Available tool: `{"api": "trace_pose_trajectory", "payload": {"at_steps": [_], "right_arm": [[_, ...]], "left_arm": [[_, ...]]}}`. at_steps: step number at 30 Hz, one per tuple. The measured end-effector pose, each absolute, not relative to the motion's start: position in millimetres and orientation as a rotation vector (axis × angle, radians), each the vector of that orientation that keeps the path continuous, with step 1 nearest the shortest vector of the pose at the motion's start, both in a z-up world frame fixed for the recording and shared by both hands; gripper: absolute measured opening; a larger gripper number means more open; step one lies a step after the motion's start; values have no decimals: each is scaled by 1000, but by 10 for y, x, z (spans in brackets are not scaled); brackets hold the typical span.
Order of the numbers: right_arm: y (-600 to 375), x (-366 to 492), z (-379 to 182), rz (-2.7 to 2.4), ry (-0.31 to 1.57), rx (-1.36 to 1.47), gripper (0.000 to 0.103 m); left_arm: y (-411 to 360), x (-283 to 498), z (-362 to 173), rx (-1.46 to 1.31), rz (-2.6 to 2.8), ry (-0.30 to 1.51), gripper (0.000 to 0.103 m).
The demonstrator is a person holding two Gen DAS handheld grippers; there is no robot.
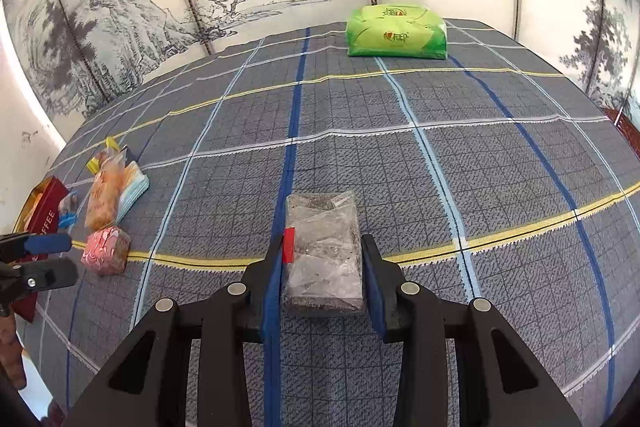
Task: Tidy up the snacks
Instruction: 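Grasp the pink patterned packet with the left gripper while the right gripper holds the grey bag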
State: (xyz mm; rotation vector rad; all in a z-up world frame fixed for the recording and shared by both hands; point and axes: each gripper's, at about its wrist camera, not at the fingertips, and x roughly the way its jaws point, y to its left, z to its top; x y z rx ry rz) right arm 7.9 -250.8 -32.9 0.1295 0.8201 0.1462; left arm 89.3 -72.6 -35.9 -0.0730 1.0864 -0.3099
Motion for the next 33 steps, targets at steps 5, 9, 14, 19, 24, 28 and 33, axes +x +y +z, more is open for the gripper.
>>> {"api": "trace_pose_trajectory", "payload": {"at_steps": [5,9,14,19,24,28,33], "right_arm": [[-2538,67,-329,176,814,159,38],[-2516,55,-328,188,813,153,38],[-2532,58,-329,200,812,167,38],[-2530,54,-330,199,812,167,38],[-2518,52,-334,191,814,156,38],[-2498,65,-334,182,817,141,38],[-2473,79,-333,172,819,120,38]], "left_arm": [[-939,946,-384,-4,-254,1064,90],[-969,1003,-469,-6,-234,1082,88],[-955,1044,-596,-14,-183,1091,57],[-836,965,-567,-52,-185,1076,44],[-692,678,-567,-38,-223,1082,43],[-559,428,-553,-13,-227,1077,43],[-409,201,-452,16,-210,1034,43]]}}
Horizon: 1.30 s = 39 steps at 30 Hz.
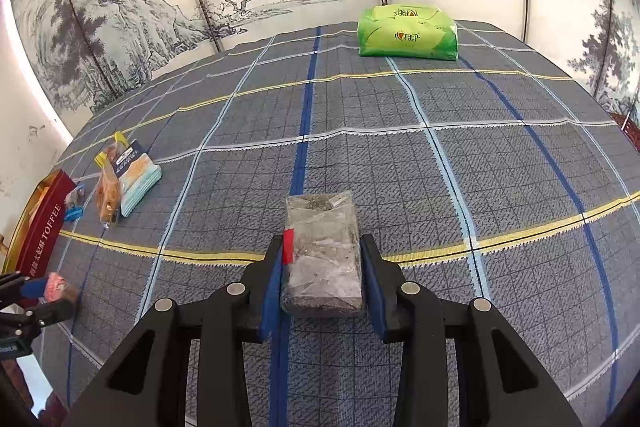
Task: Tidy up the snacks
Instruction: 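Grasp the pink patterned packet with the left gripper while the right gripper holds the grey bag, then carry the pink packet with the left gripper into the gold tin and release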
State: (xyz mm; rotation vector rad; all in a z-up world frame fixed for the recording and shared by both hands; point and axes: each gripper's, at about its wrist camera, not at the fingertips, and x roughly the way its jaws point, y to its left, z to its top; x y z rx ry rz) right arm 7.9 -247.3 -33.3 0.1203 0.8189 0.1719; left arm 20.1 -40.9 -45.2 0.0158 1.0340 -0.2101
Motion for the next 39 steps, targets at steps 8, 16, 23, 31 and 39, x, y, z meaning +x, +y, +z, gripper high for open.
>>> {"api": "trace_pose_trajectory", "payload": {"at_steps": [8,16,23,31,39], "right_arm": [[-2427,69,-327,150,821,86,38],[-2399,67,-323,133,823,56,38],[-2369,64,-319,121,824,32,38],[-2341,59,-317,110,826,13,38],[-2331,60,-319,106,826,3,38]], "left_arm": [[-283,5,-245,62,-191,947,43],[-112,-90,-133,68,-158,904,43],[53,-146,5,75,-120,852,43],[441,-150,154,34,-40,824,43],[954,-149,147,19,86,819,43]]}}
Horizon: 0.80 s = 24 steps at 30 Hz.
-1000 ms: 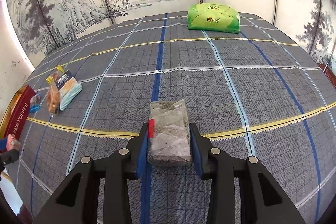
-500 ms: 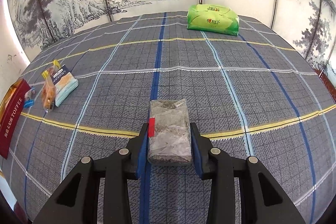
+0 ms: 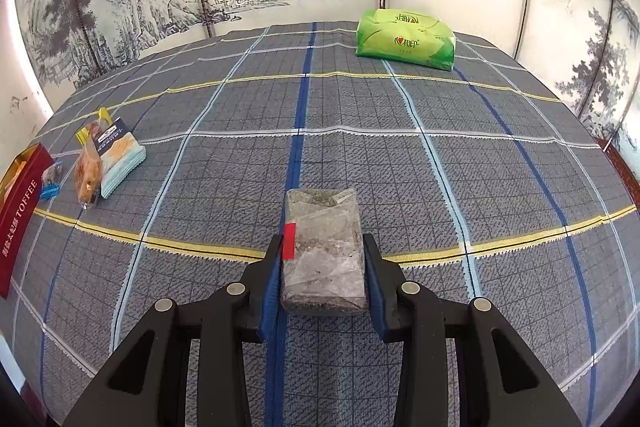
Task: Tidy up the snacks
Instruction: 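Carry the pink packet with the left gripper into the gold tin and release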
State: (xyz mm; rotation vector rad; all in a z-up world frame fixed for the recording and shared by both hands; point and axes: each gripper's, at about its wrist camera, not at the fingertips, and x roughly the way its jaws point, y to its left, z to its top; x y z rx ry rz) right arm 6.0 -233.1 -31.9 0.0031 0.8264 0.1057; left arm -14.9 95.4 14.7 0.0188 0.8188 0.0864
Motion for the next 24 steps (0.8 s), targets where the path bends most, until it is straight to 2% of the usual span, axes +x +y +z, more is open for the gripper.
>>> {"api": "trace_pose_trajectory", "payload": {"at_steps": [24], "right_arm": [[-2293,65,-322,87,827,-33,38]], "left_arm": [[1593,-96,-288,-16,205,874,43]]}}
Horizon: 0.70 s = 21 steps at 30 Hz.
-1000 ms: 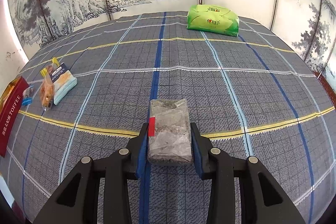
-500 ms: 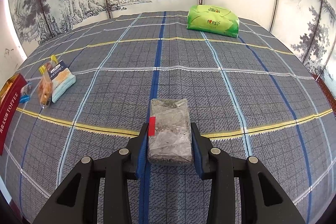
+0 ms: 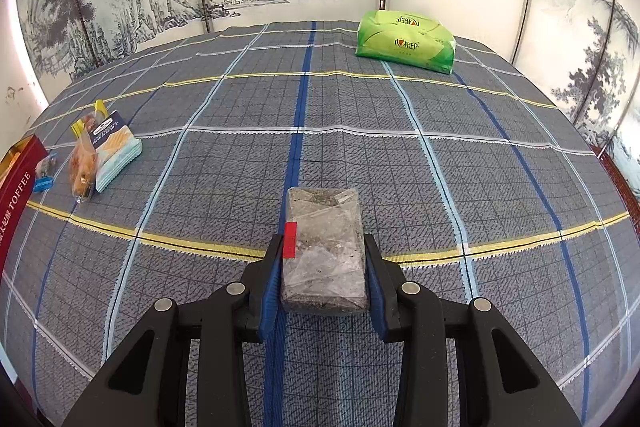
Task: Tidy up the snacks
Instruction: 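Carry the pink packet with the left gripper into the gold tin and release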
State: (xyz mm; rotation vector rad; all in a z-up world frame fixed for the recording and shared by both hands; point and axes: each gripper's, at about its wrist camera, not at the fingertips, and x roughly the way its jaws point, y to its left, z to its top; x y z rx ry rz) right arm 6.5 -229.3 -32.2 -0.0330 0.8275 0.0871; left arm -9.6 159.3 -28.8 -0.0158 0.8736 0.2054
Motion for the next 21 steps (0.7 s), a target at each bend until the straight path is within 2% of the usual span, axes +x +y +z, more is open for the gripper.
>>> {"api": "trace_pose_trajectory", "payload": {"at_steps": [21], "right_arm": [[-2290,62,-318,86,828,-34,38]], "left_arm": [[1699,-140,-349,-34,228,881,45]]}}
